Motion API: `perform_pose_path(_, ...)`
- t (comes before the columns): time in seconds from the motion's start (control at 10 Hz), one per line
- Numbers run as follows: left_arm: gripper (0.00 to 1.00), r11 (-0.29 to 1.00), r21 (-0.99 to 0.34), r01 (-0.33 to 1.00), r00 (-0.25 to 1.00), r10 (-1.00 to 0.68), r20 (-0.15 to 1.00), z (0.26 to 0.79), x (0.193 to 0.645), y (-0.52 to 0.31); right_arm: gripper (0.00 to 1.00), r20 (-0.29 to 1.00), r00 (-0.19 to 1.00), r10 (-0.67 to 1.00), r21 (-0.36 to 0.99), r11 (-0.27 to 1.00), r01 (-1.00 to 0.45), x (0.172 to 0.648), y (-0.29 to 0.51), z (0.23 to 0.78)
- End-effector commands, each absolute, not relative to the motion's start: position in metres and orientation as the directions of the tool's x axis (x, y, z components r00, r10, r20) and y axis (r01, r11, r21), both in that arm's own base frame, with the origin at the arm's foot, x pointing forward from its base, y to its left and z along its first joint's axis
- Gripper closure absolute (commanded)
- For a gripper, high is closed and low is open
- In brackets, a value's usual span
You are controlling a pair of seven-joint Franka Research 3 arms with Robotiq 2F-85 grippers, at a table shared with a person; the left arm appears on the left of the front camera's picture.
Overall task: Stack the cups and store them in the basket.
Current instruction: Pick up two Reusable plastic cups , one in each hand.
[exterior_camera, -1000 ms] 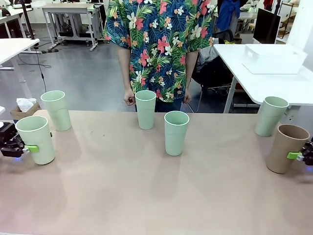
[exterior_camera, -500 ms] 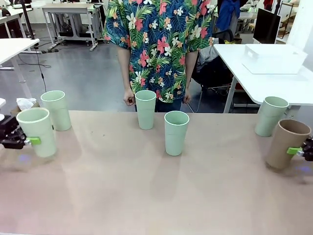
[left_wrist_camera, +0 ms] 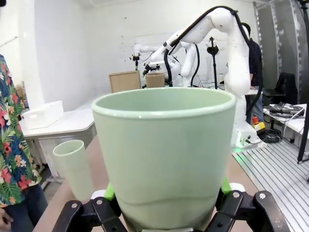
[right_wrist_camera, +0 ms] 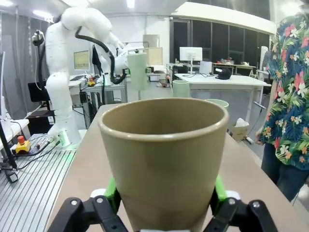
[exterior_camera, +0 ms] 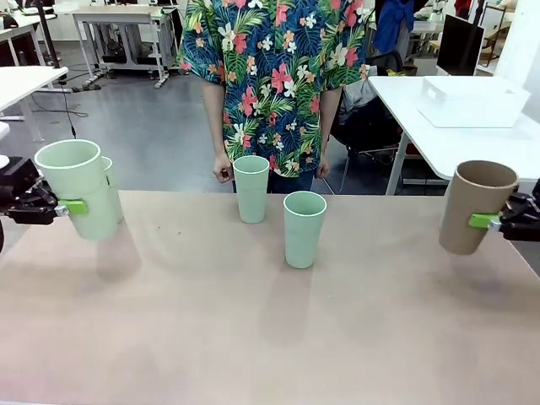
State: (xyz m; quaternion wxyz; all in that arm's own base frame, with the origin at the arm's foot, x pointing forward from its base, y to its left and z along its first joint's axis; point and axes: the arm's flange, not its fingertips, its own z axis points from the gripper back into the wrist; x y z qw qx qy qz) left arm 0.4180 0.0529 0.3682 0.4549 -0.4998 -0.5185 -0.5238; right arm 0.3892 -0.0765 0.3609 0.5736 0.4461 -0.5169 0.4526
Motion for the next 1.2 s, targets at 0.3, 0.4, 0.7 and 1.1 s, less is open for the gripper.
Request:
perform_pose_path(0.3, 0.14, 0.062, 0.028, 0.998, -0.031, 0.060, 0.998, 0.391, 0.383, 0.035, 0.13, 0.994, 0.079, 0.076, 0.054, 0.282, -0.958, 0.370, -0.047, 0.387)
perform_pose_path(0.4, 0.14, 0.066, 0.019, 0.998, -0.024, 0.069, 0.997, 0.391, 0.381, 0.031, 0.13, 0.995, 0.074, 0.067, 0.052, 0.286, -0.957, 0.368, -0.047, 0.386)
perform_pose_path(0.7, 0.14, 0.098, -0.023, 0.995, 0.017, 0.057, 0.998, 0.388, 0.382, 0.021, 0.13, 0.993, 0.087, 0.074, 0.061, 0.300, -0.952, 0.369, -0.048, 0.383)
perform_pose_path(1.1, 0.14, 0.064, 0.009, 0.998, -0.012, 0.049, 0.999, 0.381, 0.383, 0.031, 0.13, 0.995, 0.053, 0.086, 0.029, 0.264, -0.964, 0.371, -0.056, 0.380)
